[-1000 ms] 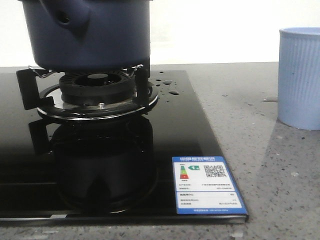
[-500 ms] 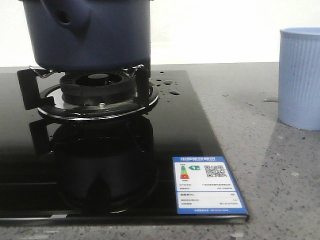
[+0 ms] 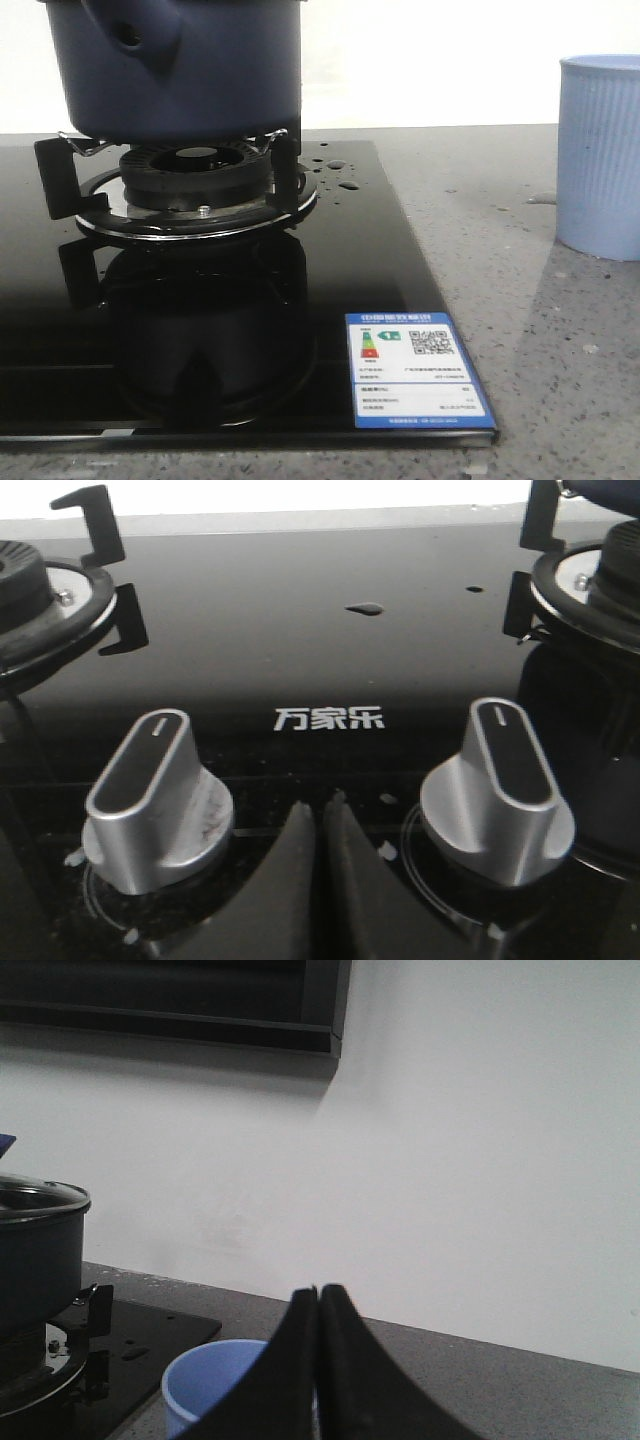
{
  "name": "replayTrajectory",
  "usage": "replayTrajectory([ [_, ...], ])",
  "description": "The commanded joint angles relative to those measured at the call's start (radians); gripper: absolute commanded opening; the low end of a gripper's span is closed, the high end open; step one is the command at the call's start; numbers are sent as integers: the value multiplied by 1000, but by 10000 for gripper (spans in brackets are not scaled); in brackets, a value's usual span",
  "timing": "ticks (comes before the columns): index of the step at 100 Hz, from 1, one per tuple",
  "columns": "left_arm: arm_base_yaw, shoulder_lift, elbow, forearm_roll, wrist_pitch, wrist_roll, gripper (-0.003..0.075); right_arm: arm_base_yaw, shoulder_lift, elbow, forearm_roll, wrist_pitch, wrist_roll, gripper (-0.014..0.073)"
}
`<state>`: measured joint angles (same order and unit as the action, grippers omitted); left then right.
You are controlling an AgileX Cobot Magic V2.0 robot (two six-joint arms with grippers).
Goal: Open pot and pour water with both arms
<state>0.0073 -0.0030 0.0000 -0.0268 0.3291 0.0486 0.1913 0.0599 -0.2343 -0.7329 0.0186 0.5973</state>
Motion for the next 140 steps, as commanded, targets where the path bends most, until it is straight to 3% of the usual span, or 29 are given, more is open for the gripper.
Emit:
replayTrajectory([
  [1, 3, -26, 39, 1, -44, -12, -19, -6, 10, -26, 0, -55, -1, -67],
  [70, 3, -26, 39, 1, -44, -12, -19, -6, 10, -26, 0, -55, -1, -67],
  [91, 3, -26, 39, 1, -44, -12, -19, -6, 12, 27, 8, 71, -3, -67],
  [98, 3, -26, 39, 1, -44, -12, -19, -8, 12, 56, 92, 71, -64, -67],
  [116, 3, -26, 39, -1, -44, -12, -19, -77, 12, 161, 517, 17, -458, -67],
  [128, 3, -26, 39, -1, -44, -12, -19, -137, 12, 258, 585, -94, -484, -67],
  [140, 3, -26, 39, -1, -44, -12, -19, -168, 8, 254, 648, 40, -484, -67],
])
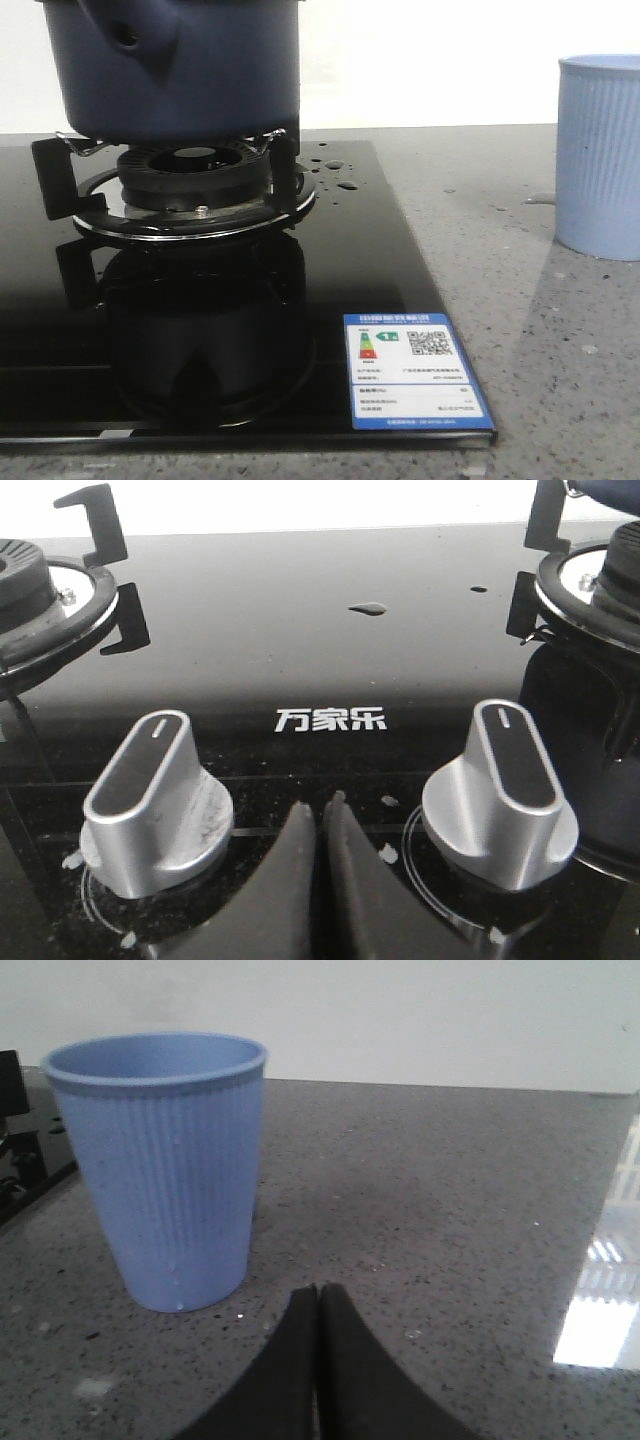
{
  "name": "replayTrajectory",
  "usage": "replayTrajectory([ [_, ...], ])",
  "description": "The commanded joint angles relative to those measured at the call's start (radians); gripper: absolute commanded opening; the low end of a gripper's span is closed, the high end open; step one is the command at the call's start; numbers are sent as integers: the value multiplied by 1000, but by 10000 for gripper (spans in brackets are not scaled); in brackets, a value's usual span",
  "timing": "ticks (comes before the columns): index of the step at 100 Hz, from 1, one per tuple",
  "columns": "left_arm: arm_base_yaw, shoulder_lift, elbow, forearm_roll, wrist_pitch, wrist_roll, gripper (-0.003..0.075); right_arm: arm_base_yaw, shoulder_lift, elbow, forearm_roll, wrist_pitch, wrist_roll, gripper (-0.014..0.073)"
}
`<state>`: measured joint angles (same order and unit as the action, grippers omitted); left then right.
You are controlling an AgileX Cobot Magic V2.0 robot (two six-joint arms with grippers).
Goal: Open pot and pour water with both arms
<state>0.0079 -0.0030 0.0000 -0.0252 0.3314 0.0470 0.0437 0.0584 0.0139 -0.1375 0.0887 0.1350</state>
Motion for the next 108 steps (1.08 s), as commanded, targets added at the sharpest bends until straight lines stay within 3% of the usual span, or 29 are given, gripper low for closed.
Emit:
replayTrajectory([
  [1, 3, -26, 39, -2, -46, -11, -19, -22, 9, 6, 56, -23, -22, -67],
  [36, 3, -26, 39, -2, -46, -11, -19, -33, -89, 6, 79, 212, -22, -67],
  [108, 3, -26, 39, -2, -46, -11, -19, -33, -90, 6, 79, 216, -22, -67],
])
